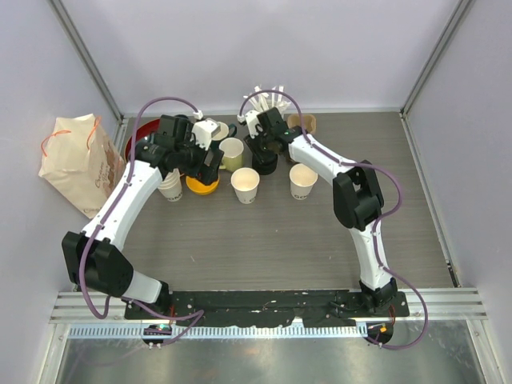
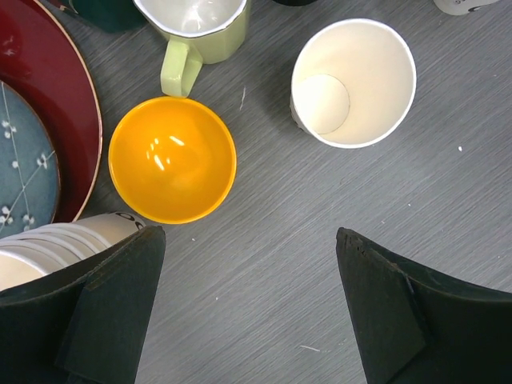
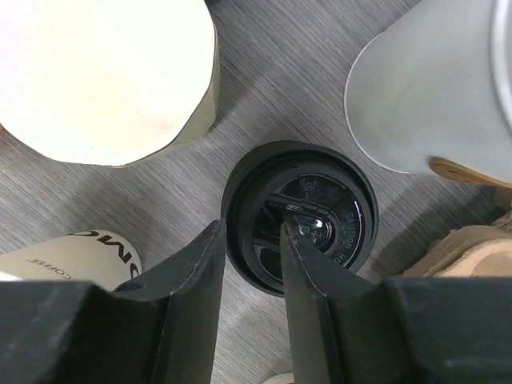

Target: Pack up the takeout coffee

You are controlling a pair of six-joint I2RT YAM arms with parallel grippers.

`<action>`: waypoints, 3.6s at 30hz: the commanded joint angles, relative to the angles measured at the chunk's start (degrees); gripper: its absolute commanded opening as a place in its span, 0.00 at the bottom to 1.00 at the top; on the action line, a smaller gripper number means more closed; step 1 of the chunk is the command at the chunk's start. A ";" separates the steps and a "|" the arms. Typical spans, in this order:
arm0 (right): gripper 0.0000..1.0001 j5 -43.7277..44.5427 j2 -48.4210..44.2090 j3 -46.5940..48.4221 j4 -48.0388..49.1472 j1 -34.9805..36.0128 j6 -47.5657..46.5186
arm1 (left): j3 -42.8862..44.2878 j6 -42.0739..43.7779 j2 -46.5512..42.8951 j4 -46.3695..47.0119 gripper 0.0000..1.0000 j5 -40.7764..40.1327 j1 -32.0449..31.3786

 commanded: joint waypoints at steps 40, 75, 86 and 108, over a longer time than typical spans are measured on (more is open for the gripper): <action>0.01 3.21 -9.91 -3.37 1.04 0.76 1.52 | 1.64 2.20 -0.96 -2.27 0.89 2.72 0.27; 0.01 1.28 -4.91 11.39 -23.05 13.41 6.01 | -11.98 -27.24 -4.82 16.18 0.72 2.02 7.57; 0.01 -1.79 -4.90 9.38 -21.38 13.41 6.62 | -11.81 -26.80 -5.09 16.36 0.72 2.54 7.57; 0.01 -0.74 -4.02 7.62 -20.33 13.24 6.44 | -12.60 -26.01 -5.35 16.62 0.72 4.04 7.57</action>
